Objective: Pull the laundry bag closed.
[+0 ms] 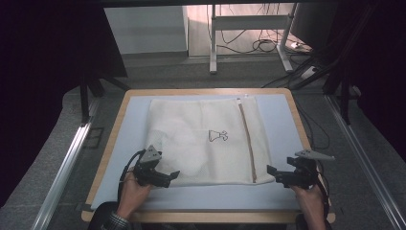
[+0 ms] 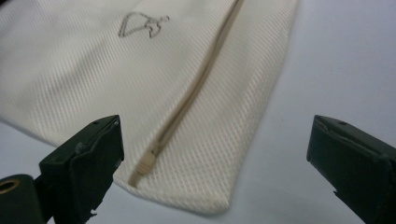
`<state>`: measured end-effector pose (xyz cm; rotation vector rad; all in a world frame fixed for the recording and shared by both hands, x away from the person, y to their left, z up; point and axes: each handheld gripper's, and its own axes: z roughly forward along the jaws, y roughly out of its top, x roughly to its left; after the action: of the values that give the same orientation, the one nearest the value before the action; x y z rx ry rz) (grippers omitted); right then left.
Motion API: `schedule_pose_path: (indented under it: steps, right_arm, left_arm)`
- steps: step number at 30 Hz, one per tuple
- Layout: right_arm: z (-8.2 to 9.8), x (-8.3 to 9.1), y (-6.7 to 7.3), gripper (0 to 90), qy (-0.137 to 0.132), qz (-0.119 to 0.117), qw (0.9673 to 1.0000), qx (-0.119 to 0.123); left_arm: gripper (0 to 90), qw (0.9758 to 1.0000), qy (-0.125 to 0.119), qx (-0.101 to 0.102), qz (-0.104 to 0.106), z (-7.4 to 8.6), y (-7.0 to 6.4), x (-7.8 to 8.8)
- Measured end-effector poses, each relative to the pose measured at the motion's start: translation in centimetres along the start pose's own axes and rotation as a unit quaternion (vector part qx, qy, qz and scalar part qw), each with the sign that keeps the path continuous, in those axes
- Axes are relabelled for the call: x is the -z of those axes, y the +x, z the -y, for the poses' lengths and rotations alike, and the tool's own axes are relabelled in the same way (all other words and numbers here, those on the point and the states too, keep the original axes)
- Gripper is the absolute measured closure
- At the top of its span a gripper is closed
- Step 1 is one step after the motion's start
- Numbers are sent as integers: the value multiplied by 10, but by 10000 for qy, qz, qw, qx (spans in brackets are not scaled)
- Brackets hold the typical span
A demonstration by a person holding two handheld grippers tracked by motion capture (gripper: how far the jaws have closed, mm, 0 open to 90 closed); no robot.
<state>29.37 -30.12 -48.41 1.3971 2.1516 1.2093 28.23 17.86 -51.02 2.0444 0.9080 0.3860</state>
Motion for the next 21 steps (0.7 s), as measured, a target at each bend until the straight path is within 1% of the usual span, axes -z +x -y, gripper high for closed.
schedule_pose_path:
  steps: [2,3,4,5,6,8,9,12,14,15,16,17,21]
  right_arm:
    - [3,-1,1,21,83,125,9997,197]
    - [3,-1,1,21,83,125,9997,197]
    - [4,-2,-1,19,56,140,9994,307]
    - [4,-2,-1,19,56,140,9994,307]
    - [4,-2,-1,17,47,128,9993,357]
    - [5,-5,-2,6,65,101,9985,534]
    - [5,-5,-2,6,65,101,9985,534]
    - [5,-7,-1,2,95,15,9977,678]
    - [5,-8,-2,1,130,-57,9976,683]
    - [5,-8,-2,1,130,-57,9976,683]
    - [6,-9,-3,2,164,-160,9976,653]
    - [7,-9,-4,2,200,-208,9975,639]
    - [8,-9,-7,6,250,-291,9972,646]
  left_arm:
    - [0,10000,25,-24,-55,2,-3,2]
    - [0,10000,25,-24,-55,2,-3,2]
    - [0,10000,37,-35,-41,4,-3,4]
    - [0,10000,37,-35,-41,4,-3,4]
    - [0,10000,19,-20,-42,4,-2,4]
    - [0,10000,-39,73,12,4,1,3]
    - [0,10000,-39,73,12,4,1,3]
    - [0,10000,-20,74,22,4,2,2]
    - [0,10000,-27,51,22,4,1,2]
    - [0,10000,-27,51,22,4,1,2]
    - [0,10000,-68,23,22,3,1,2]
    - [0,10000,-68,23,22,3,1,2]
    - [4,9999,-111,-3,64,3,0,2]
